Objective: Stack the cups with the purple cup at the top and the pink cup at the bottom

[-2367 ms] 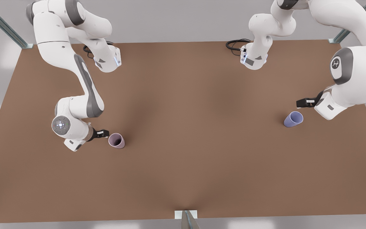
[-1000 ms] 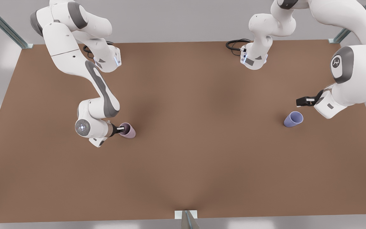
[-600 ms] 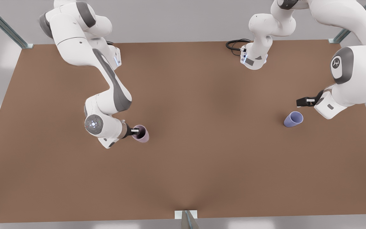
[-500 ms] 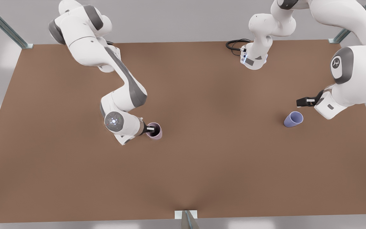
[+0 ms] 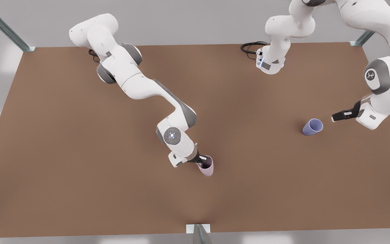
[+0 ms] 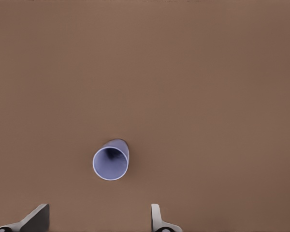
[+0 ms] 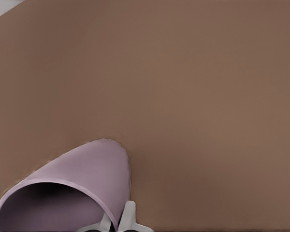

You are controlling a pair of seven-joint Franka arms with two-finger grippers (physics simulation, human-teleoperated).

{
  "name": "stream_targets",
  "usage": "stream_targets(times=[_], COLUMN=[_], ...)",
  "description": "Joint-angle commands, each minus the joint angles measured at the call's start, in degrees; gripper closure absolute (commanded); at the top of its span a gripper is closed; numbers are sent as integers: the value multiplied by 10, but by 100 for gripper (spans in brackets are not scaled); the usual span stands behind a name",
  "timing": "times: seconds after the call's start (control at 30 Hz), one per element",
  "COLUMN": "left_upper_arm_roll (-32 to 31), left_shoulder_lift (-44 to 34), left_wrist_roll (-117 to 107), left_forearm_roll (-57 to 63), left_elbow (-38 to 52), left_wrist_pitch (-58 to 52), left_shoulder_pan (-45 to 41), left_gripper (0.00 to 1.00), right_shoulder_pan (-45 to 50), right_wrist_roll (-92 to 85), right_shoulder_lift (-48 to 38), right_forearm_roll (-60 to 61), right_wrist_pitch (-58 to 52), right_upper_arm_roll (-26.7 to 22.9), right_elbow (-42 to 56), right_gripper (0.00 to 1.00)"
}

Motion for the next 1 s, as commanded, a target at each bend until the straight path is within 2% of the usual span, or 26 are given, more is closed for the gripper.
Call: stream_targets(times=[0.0, 0.07, 0.53, 0.6, 0.9, 0.93, 0.97], left_upper_arm_roll=[0, 0, 0, -1, 0, 0, 0], left_shoulder_lift=[1, 3, 45, 53, 65, 65, 65], left_wrist_roll=[0, -1, -22, -19, -15, -15, -15], left_forearm_roll=[0, 0, 2, 1, 1, 1, 1], left_elbow=[-5, -11, -22, -51, -58, -58, -58], left_wrist_pitch=[6, 17, 123, 153, 165, 165, 165], left_shoulder_pan=[-2, 9, 35, 42, 47, 48, 48], left_gripper=[0, 0, 0, 0, 0, 0, 0], right_shoulder_pan=[0, 3, 23, 23, 26, 31, 32], right_wrist_roll=[2, 2, 2, 2, 2, 2, 2], right_shoulder_lift=[3, 12, 14, 10, 6, 6, 6], right_forearm_roll=[-3, -3, -29, -30, -76, -76, -76], right_wrist_pitch=[-4, -27, -45, -53, -73, -73, -71], right_upper_arm_roll=[12, 23, 10, 3, 1, 0, 0], right_elbow=[0, 0, -1, 1, 5, 6, 5], right_gripper=[79, 79, 79, 79, 79, 49, 35])
